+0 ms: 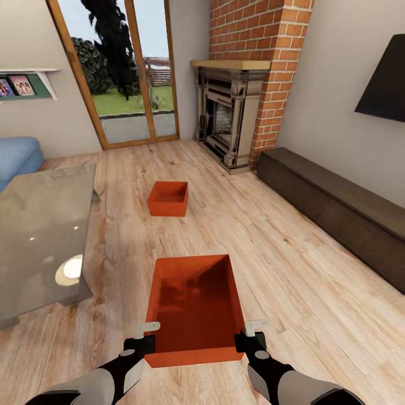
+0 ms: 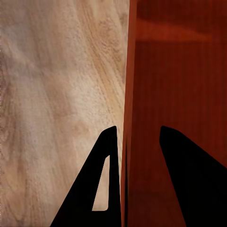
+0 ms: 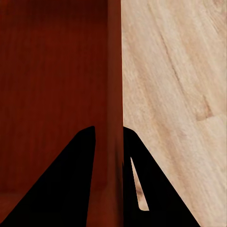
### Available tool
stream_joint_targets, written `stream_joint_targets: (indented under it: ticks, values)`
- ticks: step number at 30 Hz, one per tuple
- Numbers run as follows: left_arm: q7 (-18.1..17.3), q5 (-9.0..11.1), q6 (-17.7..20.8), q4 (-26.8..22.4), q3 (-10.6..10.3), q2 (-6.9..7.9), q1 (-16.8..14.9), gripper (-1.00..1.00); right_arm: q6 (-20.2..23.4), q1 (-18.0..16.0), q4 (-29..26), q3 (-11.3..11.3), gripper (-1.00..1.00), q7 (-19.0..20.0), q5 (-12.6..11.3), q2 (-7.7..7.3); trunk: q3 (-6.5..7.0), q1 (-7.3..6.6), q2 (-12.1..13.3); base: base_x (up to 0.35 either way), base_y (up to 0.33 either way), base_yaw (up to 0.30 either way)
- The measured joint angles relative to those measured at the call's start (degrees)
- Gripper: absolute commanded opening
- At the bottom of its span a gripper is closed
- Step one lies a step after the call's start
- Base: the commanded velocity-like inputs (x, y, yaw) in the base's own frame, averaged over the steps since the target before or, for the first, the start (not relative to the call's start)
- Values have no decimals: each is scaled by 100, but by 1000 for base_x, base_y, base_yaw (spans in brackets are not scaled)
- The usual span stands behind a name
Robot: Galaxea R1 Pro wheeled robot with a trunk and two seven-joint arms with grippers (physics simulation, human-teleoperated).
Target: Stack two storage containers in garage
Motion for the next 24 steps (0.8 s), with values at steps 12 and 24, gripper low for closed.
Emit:
stream_joint_targets:
  ticks: [12,24]
  values:
    - [0,1,0,0,0,0,0,-100,1,0,0,0,-100,0,0,0,216,-264,482,0,0,0]
    - [0,0,-2,0,0,0,0,-100,0,0,-1,0,-100,0,1,0,431,-527,963,0,0,0]
